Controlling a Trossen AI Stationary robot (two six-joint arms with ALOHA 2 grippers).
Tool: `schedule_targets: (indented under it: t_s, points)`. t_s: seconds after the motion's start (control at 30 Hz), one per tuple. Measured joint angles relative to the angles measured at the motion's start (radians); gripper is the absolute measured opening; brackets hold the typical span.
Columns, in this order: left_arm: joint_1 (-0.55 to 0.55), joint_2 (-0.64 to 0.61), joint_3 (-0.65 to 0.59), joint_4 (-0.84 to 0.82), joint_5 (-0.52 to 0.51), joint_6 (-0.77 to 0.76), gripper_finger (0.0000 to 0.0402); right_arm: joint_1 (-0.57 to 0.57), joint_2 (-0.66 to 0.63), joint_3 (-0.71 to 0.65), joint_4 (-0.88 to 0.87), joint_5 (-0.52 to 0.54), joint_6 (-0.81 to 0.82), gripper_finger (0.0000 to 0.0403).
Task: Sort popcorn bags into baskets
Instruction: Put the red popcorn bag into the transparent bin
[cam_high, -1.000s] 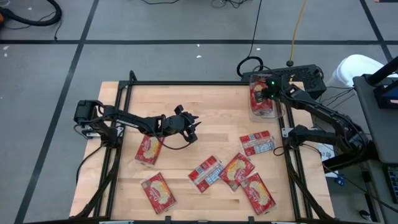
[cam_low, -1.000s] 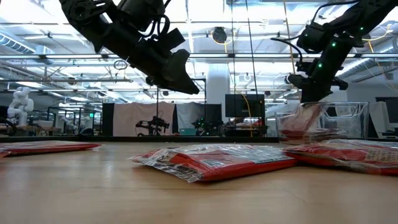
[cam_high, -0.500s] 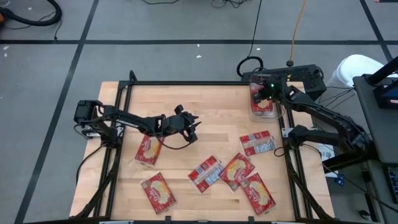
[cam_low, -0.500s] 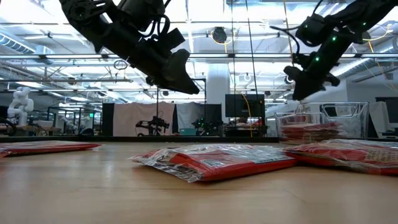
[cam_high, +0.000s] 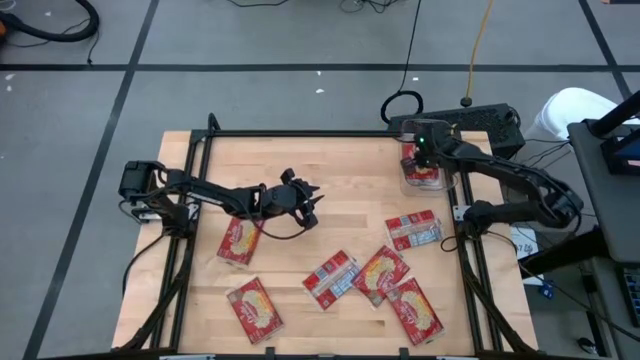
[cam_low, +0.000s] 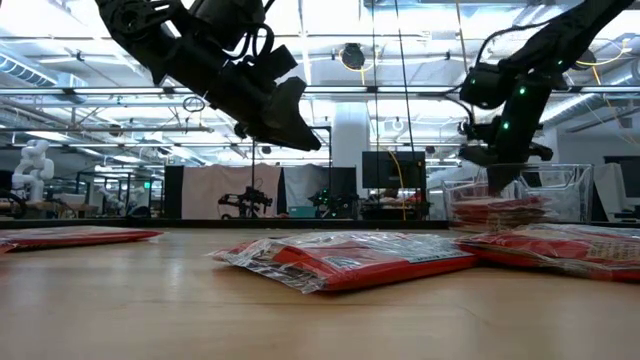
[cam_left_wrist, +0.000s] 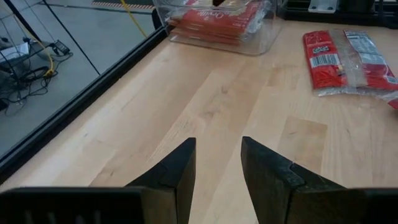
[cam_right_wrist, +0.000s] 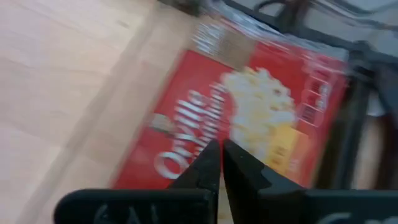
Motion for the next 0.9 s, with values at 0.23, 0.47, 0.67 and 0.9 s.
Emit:
schedule_targets:
  t_s: [0.23, 0.47, 0.67, 0.9]
  points:
    - [-0.014, 0.000, 0.000, -0.001, 0.000, -0.003, 0.0131, 0.000, 0.045, 0.000, 0.006, 0.101, -0.020, 0.0002]
    - [-0.014, 0.000, 0.000, -0.021, 0.000, -0.028, 0.0131, 0.007, -0.009, -0.001, 0.036, 0.100, -0.025, 0.0001]
    - [-0.014, 0.000, 0.000, -0.113, 0.000, -0.093, 0.0131, 0.105, -0.164, -0.001, 0.043, 0.049, 0.014, 0.0000]
    - [-0.020, 0.000, 0.000, -0.259, -0.041, -0.278, 0.0131, 0.357, -0.284, -0.079, 0.225, -0.024, 0.034, 0.0000]
